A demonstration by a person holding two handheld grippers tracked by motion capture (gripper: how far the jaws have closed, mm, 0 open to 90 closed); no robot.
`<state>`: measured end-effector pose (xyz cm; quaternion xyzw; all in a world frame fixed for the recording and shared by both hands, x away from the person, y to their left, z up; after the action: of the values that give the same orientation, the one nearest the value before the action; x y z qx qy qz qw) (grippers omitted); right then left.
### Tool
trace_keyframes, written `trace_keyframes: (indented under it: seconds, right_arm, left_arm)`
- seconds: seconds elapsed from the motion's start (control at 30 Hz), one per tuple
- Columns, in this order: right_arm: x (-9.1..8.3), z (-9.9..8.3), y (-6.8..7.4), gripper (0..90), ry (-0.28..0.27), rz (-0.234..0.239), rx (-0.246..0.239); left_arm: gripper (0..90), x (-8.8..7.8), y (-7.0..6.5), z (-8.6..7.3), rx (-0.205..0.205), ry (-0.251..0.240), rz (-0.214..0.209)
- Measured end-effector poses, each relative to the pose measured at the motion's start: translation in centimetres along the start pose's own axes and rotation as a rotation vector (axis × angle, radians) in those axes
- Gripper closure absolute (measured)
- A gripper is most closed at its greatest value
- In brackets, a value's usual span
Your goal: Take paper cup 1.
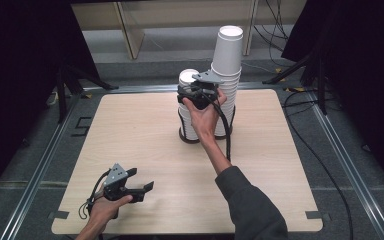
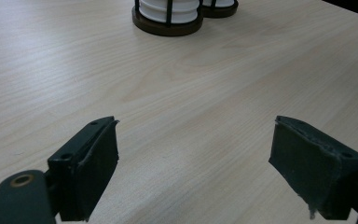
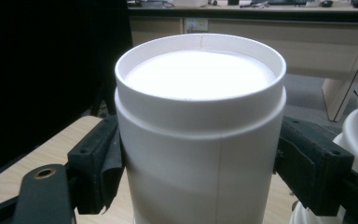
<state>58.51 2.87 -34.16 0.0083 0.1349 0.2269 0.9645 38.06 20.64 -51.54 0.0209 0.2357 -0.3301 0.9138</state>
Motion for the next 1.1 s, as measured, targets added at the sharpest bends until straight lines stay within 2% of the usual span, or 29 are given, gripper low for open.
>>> trace_keyframes:
  seconds: [0.07,0.1,0.13,0.43,0.53,0.7,0.77,0.87,0.9,0.93,1.0,1.1]
  right_arm:
    - [-0.3,0.5,-0.1,22.1,-0.010,0.001,-0.015]
    - [-0.4,0.6,0.1,22.1,-0.008,0.007,0.012]
    - [-0.6,1.0,0.1,22.1,-0.020,0.010,-0.008]
    - [-2.3,4.1,0.1,22.1,-0.087,0.031,0.003]
    - [-3.4,5.6,-0.1,22.1,-0.128,0.036,-0.019]
    - [-5.1,7.3,-0.2,22.1,-0.175,0.058,-0.017]
    - [-5.7,8.0,-0.1,22.1,-0.190,0.071,-0.013]
    - [-6.3,8.4,-0.1,22.1,-0.195,0.073,-0.032]
    - [-6.6,8.5,0.2,22.1,-0.192,0.095,-0.015]
    - [-7.2,8.6,0.6,22.1,-0.194,0.118,-0.026]
    - [-7.5,8.5,0.7,22.1,-0.197,0.124,-0.036]
    - [-8.9,7.8,1.9,22.0,-0.187,0.180,-0.050]
  left_arm:
    - [14.6,0.0,0.0,0.0,0.000,0.000,0.000]
    - [14.6,0.0,0.0,0.0,0.000,0.000,0.000]
    - [14.6,0.0,0.0,0.0,-0.001,0.000,0.000]
    - [14.6,0.0,0.0,0.0,-0.007,0.001,0.001]
    - [14.6,0.0,0.0,-0.1,-0.005,0.004,0.004]
    - [14.6,0.1,0.0,-0.1,0.003,0.009,-0.004]
    - [14.6,0.2,0.0,-0.2,0.004,0.012,-0.005]
    - [14.6,0.1,0.0,-0.2,0.003,0.014,-0.002]
    - [14.6,0.2,0.1,-0.2,0.004,0.012,-0.003]
    - [14.6,0.2,0.1,-0.2,0.002,0.012,-0.002]
    - [14.6,0.2,0.1,-0.2,0.002,0.012,-0.003]
    - [14.6,0.2,0.1,-0.2,0.005,0.013,0.000]
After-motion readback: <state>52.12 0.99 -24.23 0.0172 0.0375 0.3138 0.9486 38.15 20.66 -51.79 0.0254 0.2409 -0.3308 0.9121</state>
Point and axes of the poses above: each handheld gripper's, and its own axes: x roughly forward along the jaws, z roughly out of its top, y roughly to its left, the point moved 9 cm from there along x, roughly forward along the jaws, and after that the axes turned 2 degrees about -y, right-handed, at the moved point
